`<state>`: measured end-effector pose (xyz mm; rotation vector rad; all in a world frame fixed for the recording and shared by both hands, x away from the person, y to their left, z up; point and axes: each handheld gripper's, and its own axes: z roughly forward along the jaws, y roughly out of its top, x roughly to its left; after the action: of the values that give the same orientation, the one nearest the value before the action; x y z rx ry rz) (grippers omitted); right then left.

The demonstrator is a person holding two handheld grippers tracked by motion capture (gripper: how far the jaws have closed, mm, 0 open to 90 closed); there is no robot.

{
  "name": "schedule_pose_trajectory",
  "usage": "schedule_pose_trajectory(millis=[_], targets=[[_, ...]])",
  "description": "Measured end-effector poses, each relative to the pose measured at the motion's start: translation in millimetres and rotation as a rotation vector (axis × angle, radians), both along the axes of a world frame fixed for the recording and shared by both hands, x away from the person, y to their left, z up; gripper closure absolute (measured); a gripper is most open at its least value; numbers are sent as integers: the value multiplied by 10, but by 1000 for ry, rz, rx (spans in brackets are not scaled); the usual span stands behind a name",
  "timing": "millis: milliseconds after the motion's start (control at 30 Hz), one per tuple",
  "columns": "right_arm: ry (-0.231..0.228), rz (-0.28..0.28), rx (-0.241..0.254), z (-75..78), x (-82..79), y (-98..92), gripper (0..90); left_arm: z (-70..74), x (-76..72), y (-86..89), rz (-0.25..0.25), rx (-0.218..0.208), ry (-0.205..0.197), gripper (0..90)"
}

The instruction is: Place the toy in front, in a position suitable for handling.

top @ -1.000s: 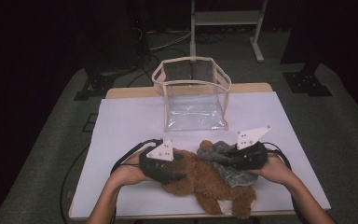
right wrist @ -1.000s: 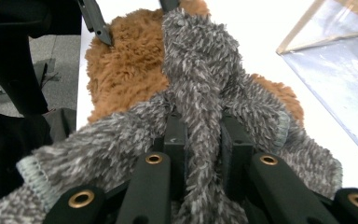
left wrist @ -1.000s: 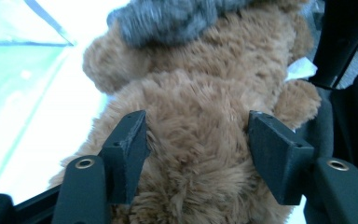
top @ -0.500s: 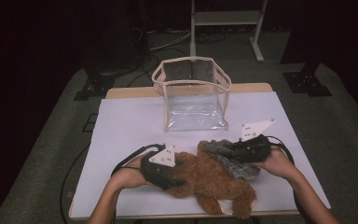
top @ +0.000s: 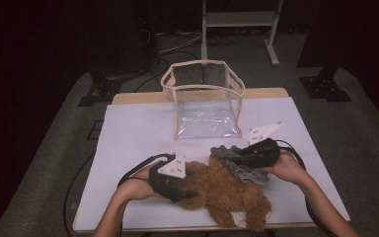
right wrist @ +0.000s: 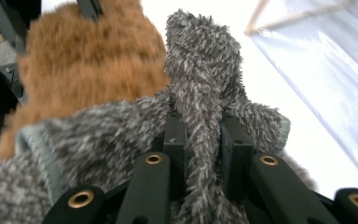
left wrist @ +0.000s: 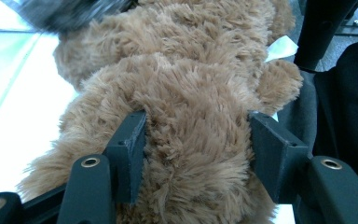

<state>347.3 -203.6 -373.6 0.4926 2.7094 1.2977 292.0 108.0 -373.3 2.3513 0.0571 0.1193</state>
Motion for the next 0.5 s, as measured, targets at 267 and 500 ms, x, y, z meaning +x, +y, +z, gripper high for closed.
schedule_pose_trajectory(millis=[267,500], targets=[[22,-62,38,-77,-144,-444,751,-2,32,-2,10,-13,-2,405],[-17,32,76,92,-224,-123,750,3,57,-17,18,-17,-3,399]])
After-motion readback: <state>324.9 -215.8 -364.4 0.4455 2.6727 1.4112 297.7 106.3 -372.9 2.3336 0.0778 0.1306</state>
